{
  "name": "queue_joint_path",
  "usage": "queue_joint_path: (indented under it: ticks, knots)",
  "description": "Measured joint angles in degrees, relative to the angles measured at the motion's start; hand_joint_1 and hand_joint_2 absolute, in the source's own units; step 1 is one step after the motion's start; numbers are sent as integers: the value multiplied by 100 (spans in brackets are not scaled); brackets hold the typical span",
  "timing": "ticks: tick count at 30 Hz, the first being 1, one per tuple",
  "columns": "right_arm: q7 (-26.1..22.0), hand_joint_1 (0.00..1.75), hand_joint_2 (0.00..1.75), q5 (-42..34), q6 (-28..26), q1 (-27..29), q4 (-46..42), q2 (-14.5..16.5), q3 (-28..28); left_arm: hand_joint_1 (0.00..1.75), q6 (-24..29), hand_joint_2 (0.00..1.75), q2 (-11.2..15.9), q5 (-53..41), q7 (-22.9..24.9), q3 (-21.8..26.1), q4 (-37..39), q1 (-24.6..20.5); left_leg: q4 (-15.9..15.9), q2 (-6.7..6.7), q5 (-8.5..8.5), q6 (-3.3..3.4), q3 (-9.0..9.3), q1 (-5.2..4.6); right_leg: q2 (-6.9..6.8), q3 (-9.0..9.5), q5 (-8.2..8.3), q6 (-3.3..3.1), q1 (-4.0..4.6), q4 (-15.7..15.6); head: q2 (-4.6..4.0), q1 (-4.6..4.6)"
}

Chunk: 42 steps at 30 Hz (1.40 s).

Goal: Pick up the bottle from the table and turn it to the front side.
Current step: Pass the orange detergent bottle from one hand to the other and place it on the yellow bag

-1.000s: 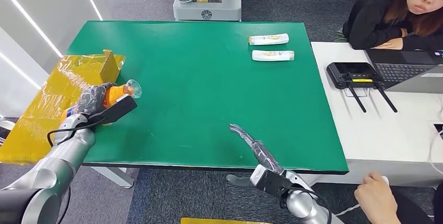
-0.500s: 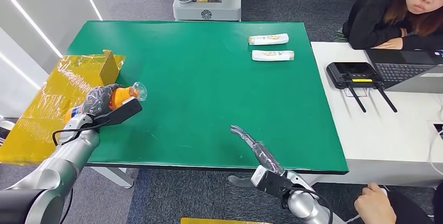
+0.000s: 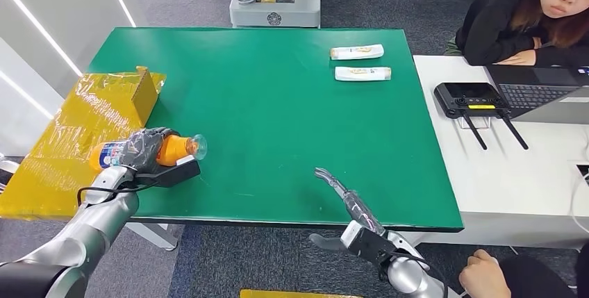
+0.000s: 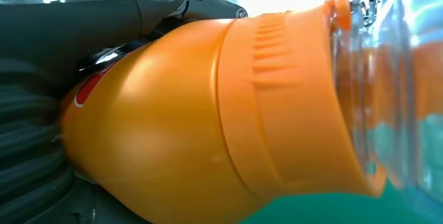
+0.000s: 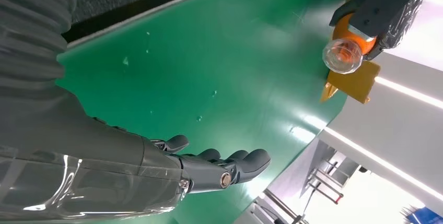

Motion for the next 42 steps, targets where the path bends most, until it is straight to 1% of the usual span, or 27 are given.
queue_joint_path:
  ticks: [3, 7, 10, 11, 12, 14, 15, 16, 20, 24, 28, 34, 36, 40, 42]
  knots:
    - [36, 0, 175, 129, -34, 84, 0, 35, 19, 175, -43, 175, -2, -121, 190, -128, -2, 116, -4, 1, -3, -1, 5, -1, 0, 3, -3, -4, -1, 0, 0, 1]
    - [130, 0, 175, 406, -67, 212, 4, 204, 25, 175, -60, 175, 2, -358, 541, -319, -2, 229, -15, 10, -6, -3, 23, -2, 6, 13, -5, -7, -2, 1, 0, -1]
    - [126, 0, 175, 522, -24, 268, 22, 298, 20, 175, -67, 175, 14, -448, 661, -423, -2, 268, -23, 10, -6, -4, 39, -2, 7, 23, -7, -11, -2, 1, 0, -1]
    - [110, 0, 175, 550, 2, 276, 39, 322, 13, 171, -68, 175, 20, -470, 694, -445, -2, 274, -25, 10, -6, -4, 46, -2, 7, 28, -9, -13, -2, 1, 0, -1]
    - [88, 0, 175, 576, 29, 282, 59, 346, 5, 137, -71, 175, 25, -497, 738, -464, -2, 277, -28, 10, -7, -5, 54, -2, 7, 34, -11, -16, -2, 1, 0, -1]
    - [56, 0, 175, 627, 78, 286, 105, 396, -10, 50, -80, 175, 31, -544, 857, -509, -2, 281, -34, 11, -8, -6, 69, -2, 7, 47, -14, -22, -2, 1, 0, -2]
    - [46, 0, 175, 652, 100, 287, 128, 422, -17, 10, -95, 175, 31, -543, 925, -527, -2, 282, -36, 10, -8, -7, 76, -2, 7, 52, -16, -25, -2, 1, 0, -2]
    - [43, 0, 175, 680, 116, 291, 151, 446, -25, 0, -123, 175, 31, -510, 988, -540, -1, 285, -38, 10, -8, -7, 81, -2, 7, 57, -17, -27, -2, 1, 0, -2]
    - [28, 0, 175, 767, 190, 302, 232, 516, -59, 0, -321, 175, 30, 35, 1090, -446, 0, 293, -46, 12, -12, -17, 96, -1, 11, 70, -19, -30, -1, 2, 0, -1]
    - [-46, 0, 175, 767, 332, 254, 380, 550, -78, 0, -433, 175, 32, 681, 1065, -47, 1, 355, -53, 13, -12, -29, 110, -1, 15, 76, -22, -35, -1, 3, 0, -1]
    - [-70, 0, 175, 746, 370, 176, 514, 592, -100, 0, -423, 175, 45, 787, 1024, 231, 1, 401, -60, 10, -9, -35, 118, -1, 11, 82, -27, -44, -2, 3, 0, -1]
    - [-74, 0, 175, 744, 394, 140, 613, 628, -108, 0, -368, 175, 46, 790, 1030, 388, 1, 428, -69, 11, -6, -43, 130, -1, 11, 89, -30, -51, -2, 5, 0, -1]
    - [-80, 0, 175, 737, 418, 123, 646, 646, -109, 0, -160, 175, 48, 790, 1081, 444, 1, 466, -71, 13, -5, -45, 132, -1, 14, 88, -29, -54, -1, 7, 0, -2]
    - [-135, 0, 175, 698, 519, 17, 767, 704, -108, 0, 629, 175, 43, 915, 1210, 647, 1, 632, -72, 21, -5, -47, 133, 0, 25, 78, -28, -57, -1, 8, 0, -2]
    - [-198, 0, 175, 657, 568, -39, 847, 711, -108, 0, 938, 175, 38, 1008, 1237, 797, 1, 717, -72, 20, -5, -48, 130, 0, 24, 75, -30, -58, 0, 8, 0, -2]
